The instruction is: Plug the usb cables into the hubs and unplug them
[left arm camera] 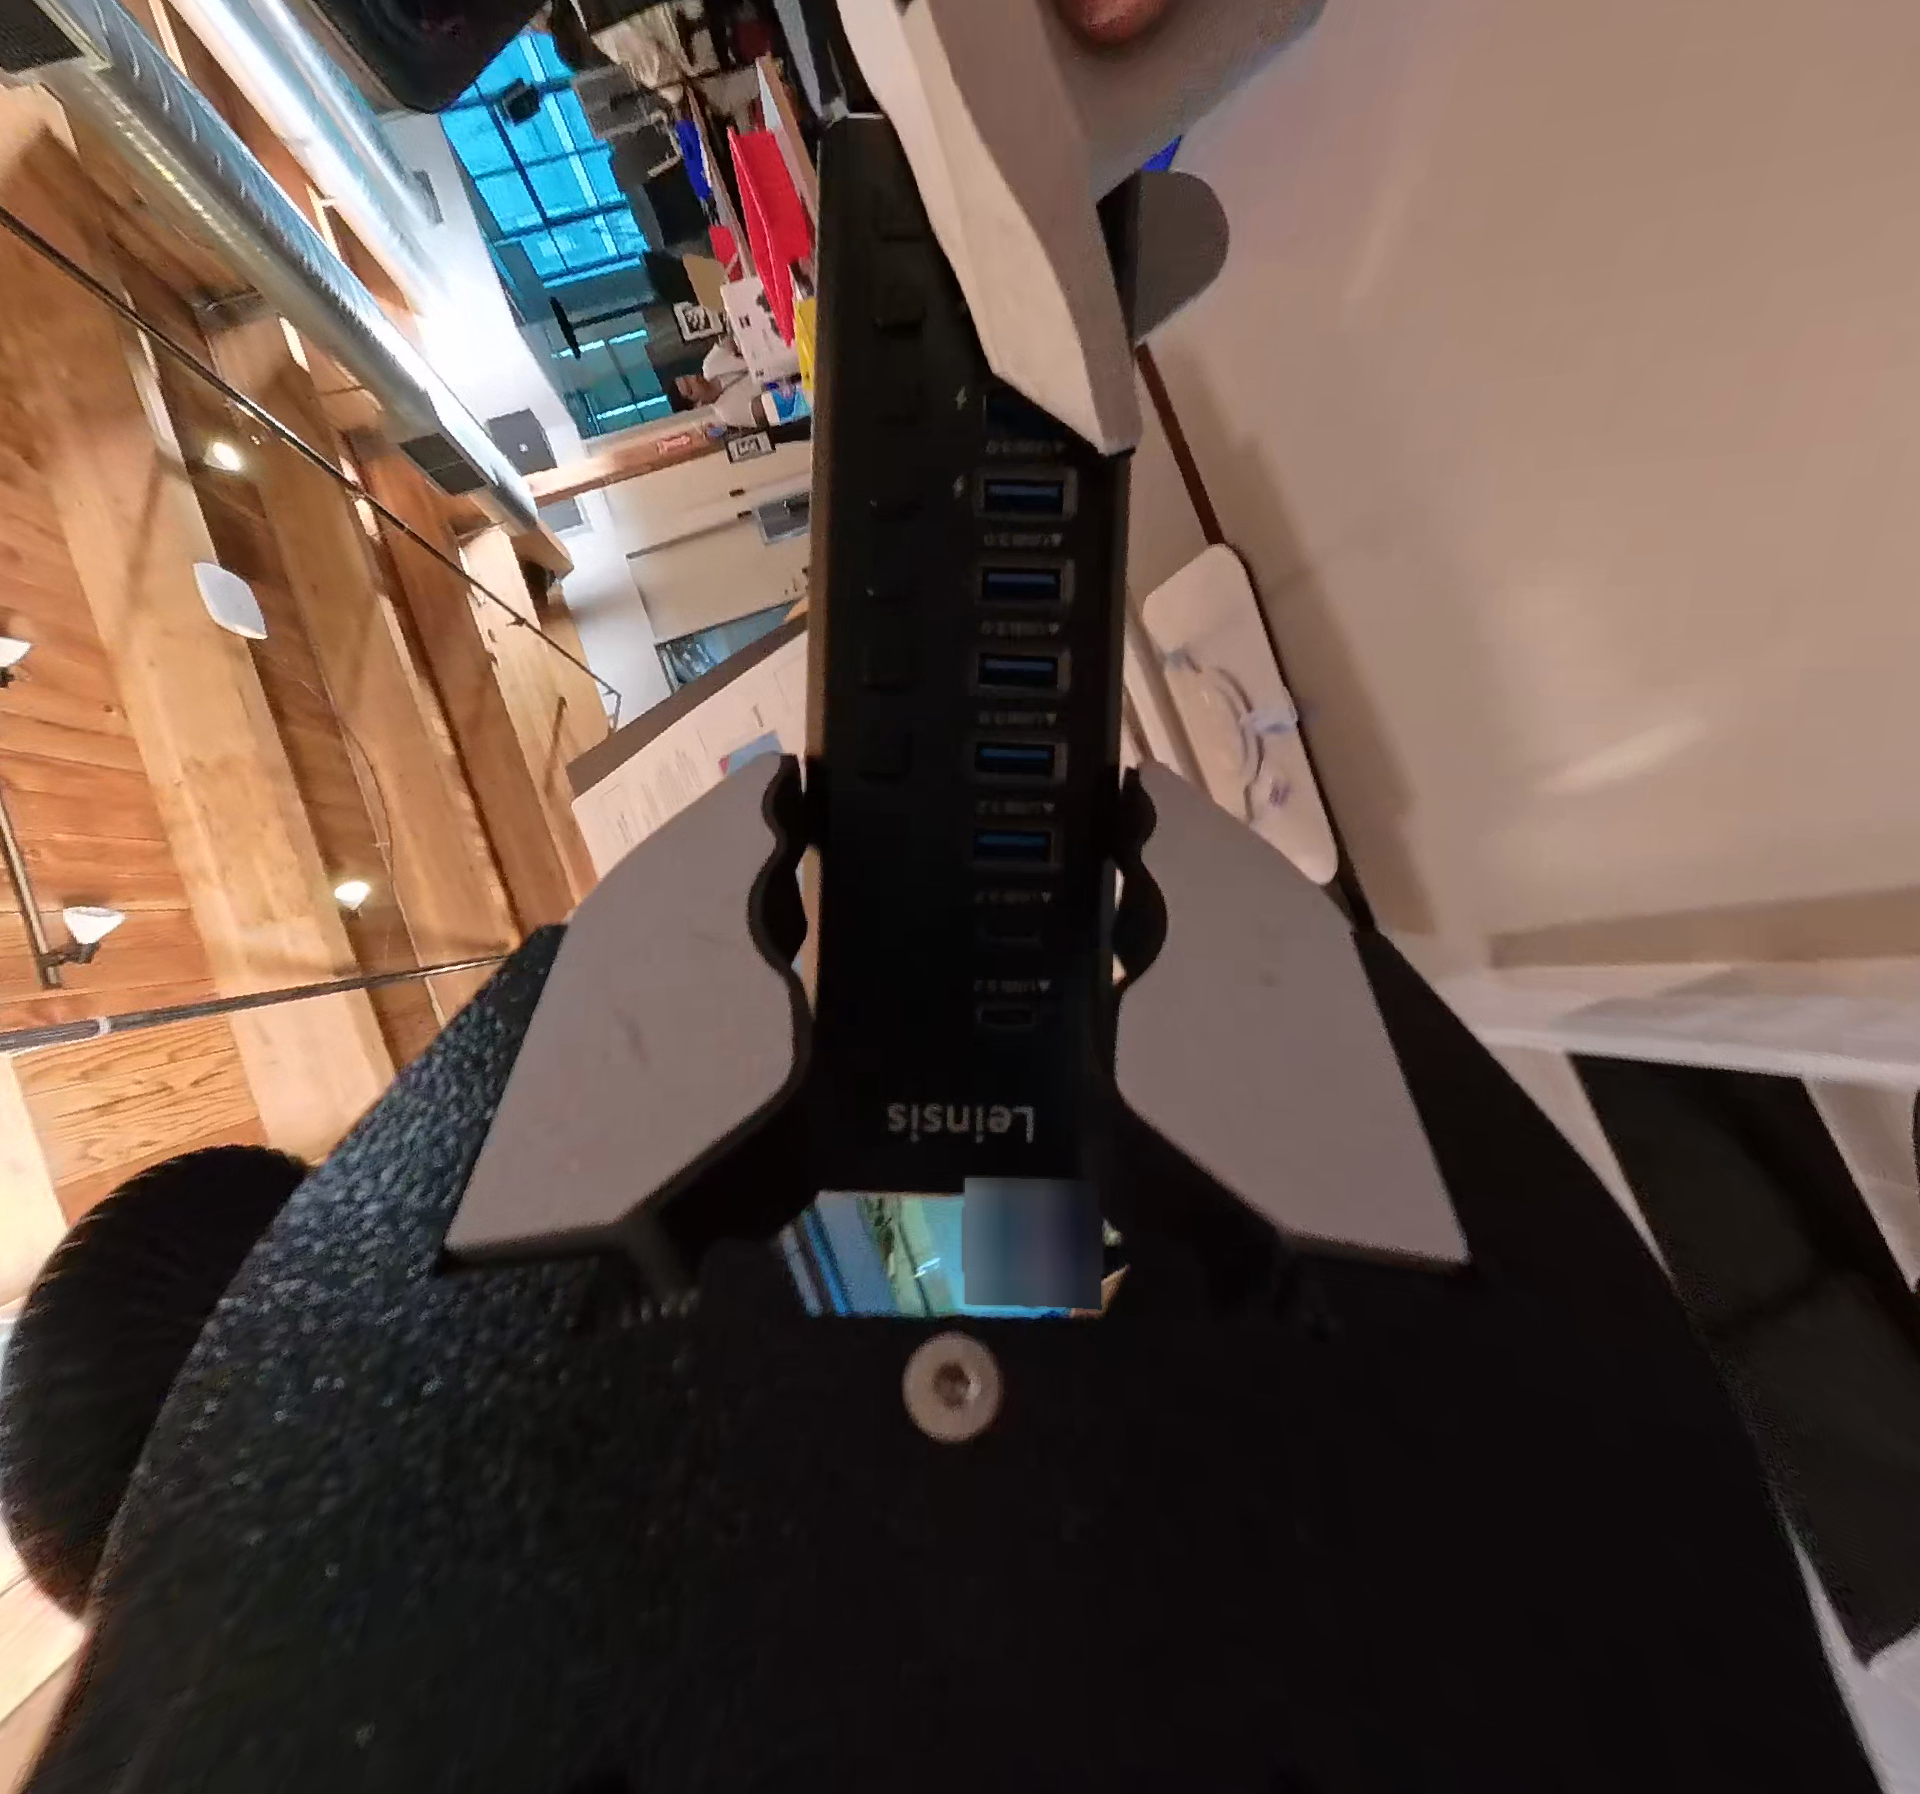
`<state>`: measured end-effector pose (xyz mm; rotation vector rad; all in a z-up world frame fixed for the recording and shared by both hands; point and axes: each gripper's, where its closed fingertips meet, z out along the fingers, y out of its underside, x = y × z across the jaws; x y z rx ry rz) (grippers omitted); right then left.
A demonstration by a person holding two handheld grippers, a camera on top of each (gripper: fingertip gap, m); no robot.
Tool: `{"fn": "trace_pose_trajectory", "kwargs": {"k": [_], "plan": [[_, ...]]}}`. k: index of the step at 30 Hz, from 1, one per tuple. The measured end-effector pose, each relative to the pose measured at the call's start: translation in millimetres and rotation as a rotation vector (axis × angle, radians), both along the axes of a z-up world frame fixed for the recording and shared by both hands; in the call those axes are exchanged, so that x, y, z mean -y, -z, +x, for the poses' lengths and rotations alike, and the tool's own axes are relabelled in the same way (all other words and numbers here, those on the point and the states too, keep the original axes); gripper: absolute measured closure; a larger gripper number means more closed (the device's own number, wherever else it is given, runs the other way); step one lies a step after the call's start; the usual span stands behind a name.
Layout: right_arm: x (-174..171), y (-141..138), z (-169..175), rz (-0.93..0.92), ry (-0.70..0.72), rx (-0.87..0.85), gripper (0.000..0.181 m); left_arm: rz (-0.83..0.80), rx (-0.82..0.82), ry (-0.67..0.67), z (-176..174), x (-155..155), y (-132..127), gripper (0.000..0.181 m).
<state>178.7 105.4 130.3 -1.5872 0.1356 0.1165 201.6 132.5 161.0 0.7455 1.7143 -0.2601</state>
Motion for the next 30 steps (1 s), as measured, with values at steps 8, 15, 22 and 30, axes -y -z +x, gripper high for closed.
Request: {"fn": "trace_pose_trajectory", "kwargs": {"k": [8,15,22,30], "plan": [[26,-16,3,0.098,0.144,-0.008,0.151,-0.367,-0.054,-0.066,6,7,-15,0.116],[62,-25,18,0.134,0.383,0.027,0.151,-1.595,-1.047,-0.224,-7,2,-6,0.100],[52,-5,5,-0.089,0.468,0.306,0.151,-2.160,-2.131,-0.017,3,51,12,0.082],[51,29,-7,-0.239,0.437,0.321,0.148,-2.116,-2.192,-0.062,8,59,28,0.121]]}}
